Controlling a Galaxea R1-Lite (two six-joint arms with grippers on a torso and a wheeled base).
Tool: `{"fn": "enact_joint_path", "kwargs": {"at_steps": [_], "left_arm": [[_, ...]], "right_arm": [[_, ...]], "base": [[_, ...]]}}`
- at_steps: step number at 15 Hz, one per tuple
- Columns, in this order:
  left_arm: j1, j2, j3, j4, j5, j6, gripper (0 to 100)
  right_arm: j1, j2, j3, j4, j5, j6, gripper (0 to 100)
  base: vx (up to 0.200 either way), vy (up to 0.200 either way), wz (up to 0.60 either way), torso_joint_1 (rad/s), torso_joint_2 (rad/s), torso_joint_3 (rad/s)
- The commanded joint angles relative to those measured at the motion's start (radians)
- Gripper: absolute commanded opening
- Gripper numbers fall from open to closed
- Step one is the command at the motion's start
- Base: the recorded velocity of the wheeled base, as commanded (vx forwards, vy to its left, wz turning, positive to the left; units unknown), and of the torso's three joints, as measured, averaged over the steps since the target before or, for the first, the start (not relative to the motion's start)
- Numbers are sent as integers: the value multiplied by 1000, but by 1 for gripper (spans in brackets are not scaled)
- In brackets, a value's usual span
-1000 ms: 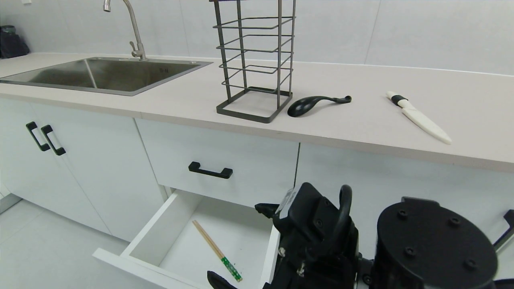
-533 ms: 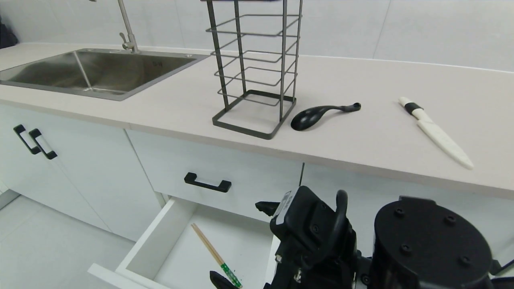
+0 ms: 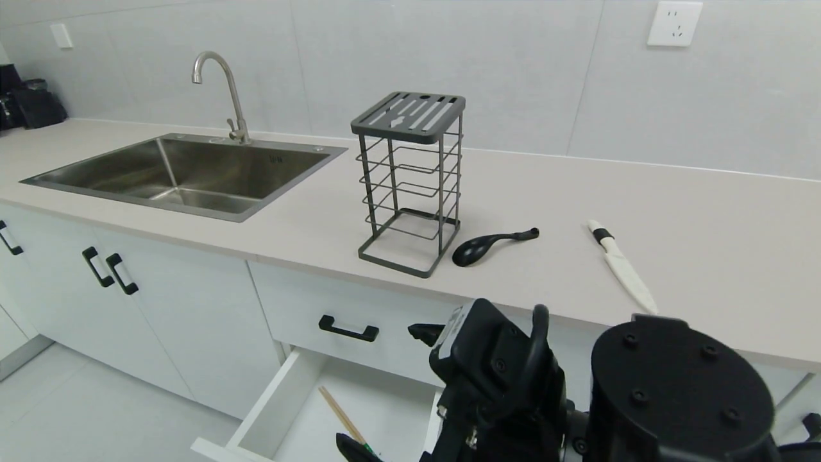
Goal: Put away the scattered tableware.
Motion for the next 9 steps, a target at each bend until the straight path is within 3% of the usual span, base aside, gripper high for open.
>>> {"fn": "enact_joint_path", "kwargs": {"at_steps": [1,9], "left_arm": [[0,1,0,-1,0,0,100],[0,1,2,-1,0,0,100]], "right_arm": [[-2,20,-2,-2,1,0,100],[-47,86,-21,1,7,1,100]], "base": [[0,0,0,85,-471,-217],[0,0,0,321,-499,-237]]}}
